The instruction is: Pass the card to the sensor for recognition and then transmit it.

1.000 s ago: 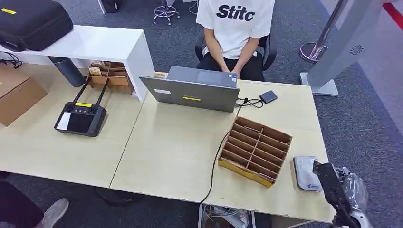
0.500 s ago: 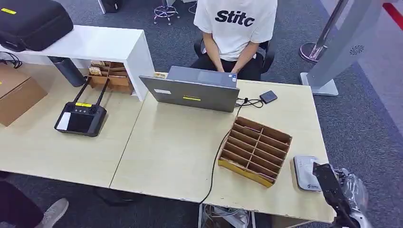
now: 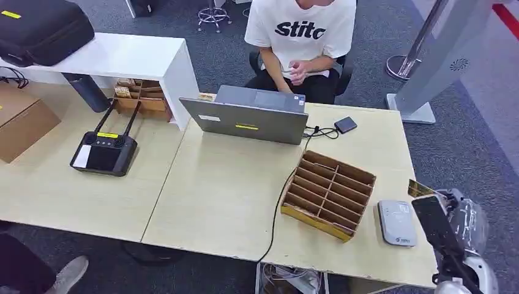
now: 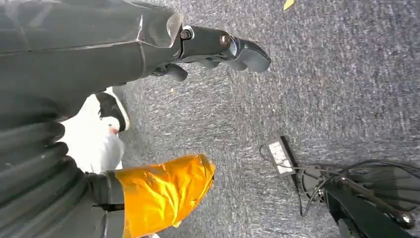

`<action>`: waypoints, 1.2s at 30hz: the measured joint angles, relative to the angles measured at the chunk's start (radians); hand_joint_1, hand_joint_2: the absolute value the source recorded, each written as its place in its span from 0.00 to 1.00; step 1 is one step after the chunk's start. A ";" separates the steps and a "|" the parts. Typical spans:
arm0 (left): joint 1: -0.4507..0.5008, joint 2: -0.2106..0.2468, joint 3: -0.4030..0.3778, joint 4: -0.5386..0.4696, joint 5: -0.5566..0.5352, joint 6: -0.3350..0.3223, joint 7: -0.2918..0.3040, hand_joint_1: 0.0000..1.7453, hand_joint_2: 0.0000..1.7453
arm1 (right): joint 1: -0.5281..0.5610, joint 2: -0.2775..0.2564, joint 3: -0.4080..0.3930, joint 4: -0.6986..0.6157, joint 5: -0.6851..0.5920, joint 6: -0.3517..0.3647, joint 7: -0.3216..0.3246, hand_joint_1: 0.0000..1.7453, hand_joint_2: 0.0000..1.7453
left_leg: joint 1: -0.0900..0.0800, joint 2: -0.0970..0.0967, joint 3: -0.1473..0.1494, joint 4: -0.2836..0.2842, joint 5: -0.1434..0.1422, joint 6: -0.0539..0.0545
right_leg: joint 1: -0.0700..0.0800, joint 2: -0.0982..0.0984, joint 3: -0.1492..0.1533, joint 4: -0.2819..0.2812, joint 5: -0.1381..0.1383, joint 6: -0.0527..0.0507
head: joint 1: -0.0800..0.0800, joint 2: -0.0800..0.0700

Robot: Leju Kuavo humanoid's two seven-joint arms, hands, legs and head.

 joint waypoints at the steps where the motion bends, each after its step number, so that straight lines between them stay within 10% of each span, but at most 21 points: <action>1: -0.002 0.000 -0.001 0.000 0.000 -0.001 -0.001 0.00 1.00 | -0.015 -0.005 0.002 -0.011 0.002 0.000 -0.003 1.00 1.00 | 0.000 0.000 0.000 0.000 0.000 0.000 | 0.000 0.000 0.000 0.000 0.000 0.000 | 0.000 0.000; 22: -0.026 -0.008 -0.034 0.000 -0.040 0.000 0.013 0.00 1.00 | -0.408 -0.074 0.217 -0.051 0.030 0.118 -0.070 1.00 1.00 | 0.000 0.001 0.000 0.000 0.001 -0.001 | 0.000 0.002 0.001 0.002 0.001 -0.001 | 0.000 0.000; 36: -0.126 -0.005 -0.060 0.000 -0.099 -0.048 0.088 0.00 1.00 | -1.028 0.079 0.512 0.592 -0.080 0.395 0.081 0.95 1.00 | 0.001 -0.002 0.000 0.000 0.007 -0.004 | 0.001 0.000 -0.001 0.004 0.005 -0.003 | 0.000 0.000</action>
